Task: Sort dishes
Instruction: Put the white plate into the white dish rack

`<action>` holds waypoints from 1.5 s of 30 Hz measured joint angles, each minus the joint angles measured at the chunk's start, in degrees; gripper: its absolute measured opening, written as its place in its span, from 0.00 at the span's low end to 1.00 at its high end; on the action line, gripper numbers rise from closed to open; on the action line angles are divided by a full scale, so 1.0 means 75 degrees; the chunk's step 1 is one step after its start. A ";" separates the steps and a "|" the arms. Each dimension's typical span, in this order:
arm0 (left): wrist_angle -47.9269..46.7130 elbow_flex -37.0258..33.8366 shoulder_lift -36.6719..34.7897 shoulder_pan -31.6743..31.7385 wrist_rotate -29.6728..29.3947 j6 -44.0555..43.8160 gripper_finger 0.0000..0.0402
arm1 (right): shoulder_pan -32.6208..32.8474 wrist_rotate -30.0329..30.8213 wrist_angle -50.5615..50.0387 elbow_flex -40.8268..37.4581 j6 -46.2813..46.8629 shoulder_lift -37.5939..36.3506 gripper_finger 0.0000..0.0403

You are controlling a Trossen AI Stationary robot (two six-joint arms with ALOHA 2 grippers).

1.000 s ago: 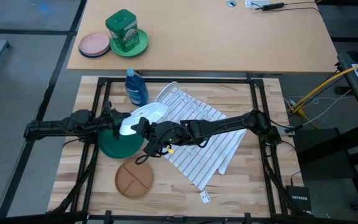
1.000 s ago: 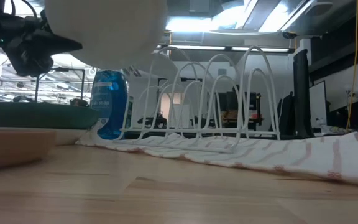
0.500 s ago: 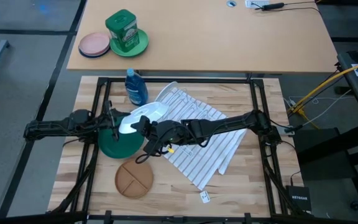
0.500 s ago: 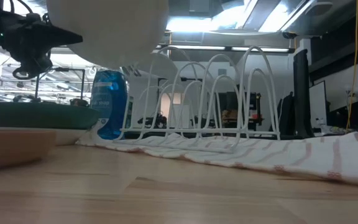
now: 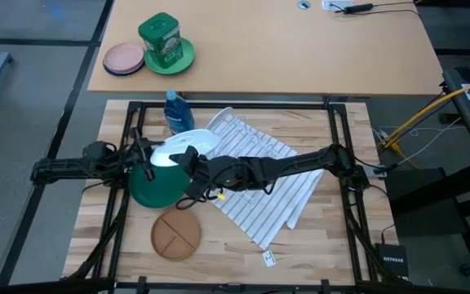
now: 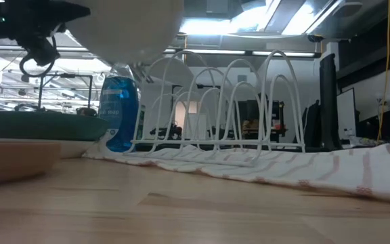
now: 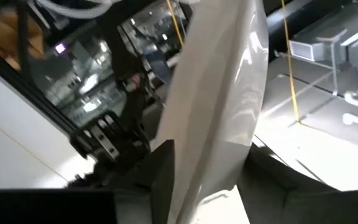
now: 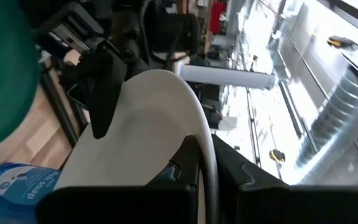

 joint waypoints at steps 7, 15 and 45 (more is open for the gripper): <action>0.0443 0.0019 0.0009 0.0006 -0.0123 -0.0168 0.25 | -0.0009 0.0279 0.0216 0.0009 0.0501 0.0000 0.04; 0.0568 0.0022 0.0000 0.0000 -0.0212 -0.0044 0.24 | -0.0015 0.0443 0.0648 -0.0003 0.0391 0.0012 0.04; 0.1113 0.0019 0.0003 -0.0009 -0.0532 0.0284 0.10 | -0.0047 0.0699 0.0906 -0.0003 0.1927 -0.0006 0.06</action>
